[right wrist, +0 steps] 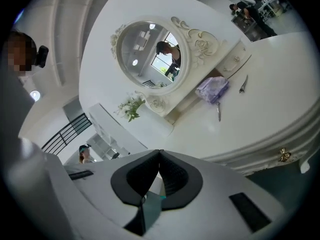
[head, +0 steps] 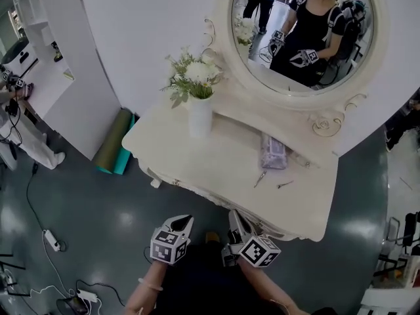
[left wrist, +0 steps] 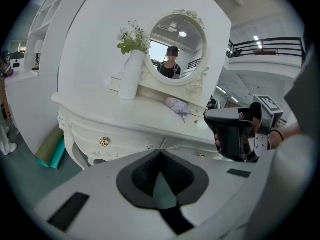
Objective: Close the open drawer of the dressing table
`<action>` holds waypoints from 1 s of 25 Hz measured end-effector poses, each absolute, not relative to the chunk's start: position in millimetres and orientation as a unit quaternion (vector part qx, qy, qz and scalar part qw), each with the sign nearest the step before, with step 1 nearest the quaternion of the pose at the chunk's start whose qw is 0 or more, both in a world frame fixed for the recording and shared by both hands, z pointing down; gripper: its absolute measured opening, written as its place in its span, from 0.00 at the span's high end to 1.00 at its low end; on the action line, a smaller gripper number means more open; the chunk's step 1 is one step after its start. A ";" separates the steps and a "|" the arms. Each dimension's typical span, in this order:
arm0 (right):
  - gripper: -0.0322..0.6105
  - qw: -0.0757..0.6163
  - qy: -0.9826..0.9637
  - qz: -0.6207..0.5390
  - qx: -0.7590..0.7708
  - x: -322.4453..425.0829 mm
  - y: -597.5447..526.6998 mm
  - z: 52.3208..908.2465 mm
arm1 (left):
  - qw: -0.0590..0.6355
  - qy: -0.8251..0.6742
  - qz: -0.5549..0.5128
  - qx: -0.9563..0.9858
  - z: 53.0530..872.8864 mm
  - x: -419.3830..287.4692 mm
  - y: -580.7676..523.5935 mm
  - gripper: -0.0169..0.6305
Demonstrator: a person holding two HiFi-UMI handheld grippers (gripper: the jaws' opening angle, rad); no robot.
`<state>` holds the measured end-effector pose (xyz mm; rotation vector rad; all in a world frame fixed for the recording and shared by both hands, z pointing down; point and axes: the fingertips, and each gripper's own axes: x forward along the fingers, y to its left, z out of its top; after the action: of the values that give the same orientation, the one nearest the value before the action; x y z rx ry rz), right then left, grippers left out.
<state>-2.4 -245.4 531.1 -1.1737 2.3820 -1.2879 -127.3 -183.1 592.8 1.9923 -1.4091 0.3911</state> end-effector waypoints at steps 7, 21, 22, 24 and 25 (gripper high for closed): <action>0.92 0.166 0.786 -0.446 -0.394 -11.8 -200.6 484.5 | 0.291 -0.473 0.110 0.824 527.5 -94.8 -158.8 0.95; 0.93 0.185 0.825 -0.286 -0.451 12.0 -132.5 408.4 | 0.232 -0.387 0.057 0.890 445.3 -65.3 -107.2 0.95; 0.93 0.186 0.830 -0.274 -0.448 11.9 -133.6 399.7 | 0.229 -0.387 0.048 0.892 438.3 -65.1 -105.8 0.95; 0.93 0.189 0.839 -0.253 -0.442 11.3 -137.0 384.2 | 0.224 -0.384 0.032 0.895 428.4 -64.8 -104.2 0.95; 0.93 0.191 0.842 -0.247 -0.439 11.1 -138.6 378.2 | 0.222 -0.383 0.029 0.896 426.5 -64.9 -104.2 0.95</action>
<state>11.1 -138.6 378.2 -1.2331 2.3660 -0.6926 -64.9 -104.2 426.5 2.4755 -1.0587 0.0789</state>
